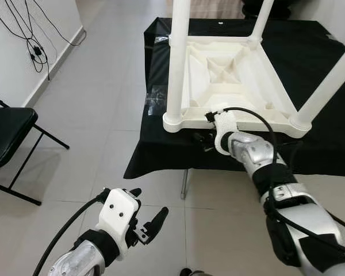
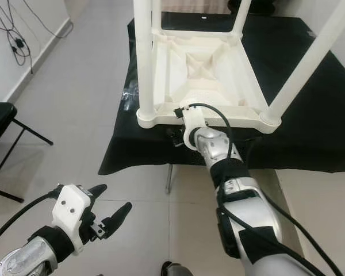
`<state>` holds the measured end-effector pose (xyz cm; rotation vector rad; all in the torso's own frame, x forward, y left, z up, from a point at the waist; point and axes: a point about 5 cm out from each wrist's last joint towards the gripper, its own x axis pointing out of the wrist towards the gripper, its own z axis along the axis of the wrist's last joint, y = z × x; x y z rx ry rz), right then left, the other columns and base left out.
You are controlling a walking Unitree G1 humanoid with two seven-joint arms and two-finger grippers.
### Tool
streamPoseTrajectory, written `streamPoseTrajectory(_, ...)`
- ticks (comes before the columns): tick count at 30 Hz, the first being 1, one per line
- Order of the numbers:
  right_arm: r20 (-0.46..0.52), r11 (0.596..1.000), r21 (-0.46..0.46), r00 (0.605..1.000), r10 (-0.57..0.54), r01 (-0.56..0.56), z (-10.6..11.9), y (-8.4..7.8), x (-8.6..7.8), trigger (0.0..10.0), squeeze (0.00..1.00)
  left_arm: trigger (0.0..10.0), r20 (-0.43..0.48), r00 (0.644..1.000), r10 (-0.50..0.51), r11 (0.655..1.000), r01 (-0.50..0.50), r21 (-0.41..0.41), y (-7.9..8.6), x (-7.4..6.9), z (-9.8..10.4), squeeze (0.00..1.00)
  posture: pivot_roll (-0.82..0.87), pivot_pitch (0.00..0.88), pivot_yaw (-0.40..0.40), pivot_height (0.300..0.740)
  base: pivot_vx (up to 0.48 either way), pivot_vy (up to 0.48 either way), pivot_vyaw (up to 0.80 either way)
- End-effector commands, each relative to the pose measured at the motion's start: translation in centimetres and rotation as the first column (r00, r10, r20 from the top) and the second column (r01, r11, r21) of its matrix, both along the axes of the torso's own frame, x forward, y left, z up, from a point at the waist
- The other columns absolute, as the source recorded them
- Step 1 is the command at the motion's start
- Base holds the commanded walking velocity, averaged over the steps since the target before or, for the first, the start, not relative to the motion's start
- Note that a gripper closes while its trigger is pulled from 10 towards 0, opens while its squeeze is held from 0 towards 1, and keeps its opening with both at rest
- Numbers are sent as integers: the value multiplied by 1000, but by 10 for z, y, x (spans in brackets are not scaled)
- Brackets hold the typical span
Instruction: Building children table
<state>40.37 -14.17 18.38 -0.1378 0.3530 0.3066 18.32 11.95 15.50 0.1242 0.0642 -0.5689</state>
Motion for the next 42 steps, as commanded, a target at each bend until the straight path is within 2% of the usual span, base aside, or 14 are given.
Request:
streamPoseTrajectory(1, 121, 999, 48, 993, 14, -20, 29, 6, 6, 10000, 0, 10000, -21, 1000, -4, 1000, 4, 2, -1, -3, -2, 0, 28, 204, -62, 740, 0, 0, 0)
streamPoseTrajectory(5, 112, 977, 154, 985, 129, -146, 30, 14, 0, 10000, 0, 10000, -19, 1000, -2, 1000, 2, 2, 0, -2, -2, 0, 18, 197, -61, 740, 0, 0, 0)
streamPoseTrajectory(9, 160, 893, 272, 932, 325, -358, 32, 16, -22, 10000, 0, 10000, -15, 1000, -2, 1000, 2, -1, 1, 1, -3, 0, 7, 185, -57, 740, 0, 0, 0)
streamPoseTrajectory(15, 218, 844, 299, 893, 394, -445, 34, 6, -42, 10000, 0, 10000, -8, 1000, 4, 1000, -4, -15, 3, 5, -1, 0, 1, 178, -52, 740, 0, 0, 0)
streamPoseTrajectory(16, 218, 844, 299, 893, 394, -445, 34, 6, -42, 10000, 0, 10000, -8, 1000, 4, 1000, -4, -15, 3, 5, -1, 0, 1, 178, -52, 740, 0, 0, 0)
streamPoseTrajectory(18, 274, 851, 340, 907, 319, -401, 30, -11, -57, 10000, 0, 10000, 6, 1000, 13, 1000, -13, -12, 5, 12, 0, 0, -22, 156, -41, 740, 0, 0, 0)
streamPoseTrajectory(21, 287, 915, 366, 956, 64, -171, 8, -28, -70, 10000, 0, 10000, 33, 999, 8, 1000, -7, -29, 5, 21, 5, 0, -34, 140, -38, 740, 0, 0, 0)
streamPoseTrajectory(24, 280, 917, 377, 960, 21, -130, 4, -29, -72, 10000, 0, 10000, 36, 999, 3, 1000, -2, -31, 4, 23, 6, 0, -34, 140, -38, 740, 0, 0, 0)
streamPoseTrajectory(27, 274, 891, 439, 962, -8, -117, -17, -12, -104, 10000, 0, 10000, 46, 999, -21, 999, 23, -36, 3, 29, 7, 0, -49, 114, -25, 740, 0, -480, 0)
streamPoseTrajectory(28, 274, 891, 439, 962, -8, -117, -17, -12, -104, 10000, 0, 10000, 46, 999, -21, 999, 23, -36, 3, 29, 7, 0, -49, 114, -25, 740, 0, -480, 0)
streamPoseTrajectory(30, 285, 822, 529, 957, 62, -210, -18, 0, -126, 10000, 0, 10000, 35, 999, -34, 998, 36, -58, 1, 31, 7, 0, -50, 105, -20, 740, 0, -480, 0)
streamPoseTrajectory(32, 283, 845, 470, 950, 131, -257, -27, 9, -141, 10000, 0, 10000, 35, 999, -29, 997, 31, -67, 1, 35, 5, 0, -60, 86, -11, 740, 0, -480, 0)
streamPoseTrajectory(36, 250, 890, 421, 965, 74, -177, -35, 4, -140, 10000, 0, 10000, 41, 999, 14, 997, -11, -80, 3, 44, 0, 0, -61, 67, -14, 740, 0, -480, 0)
streamPoseTrajectory(42, 242, 916, 394, 970, -30, -70, -38, -5, -133, 10000, 0, 10000, 34, 997, 64, 990, -59, -129, 6, 52, -3, 0, -67, 50, -13, 740, 0, -480, 0)
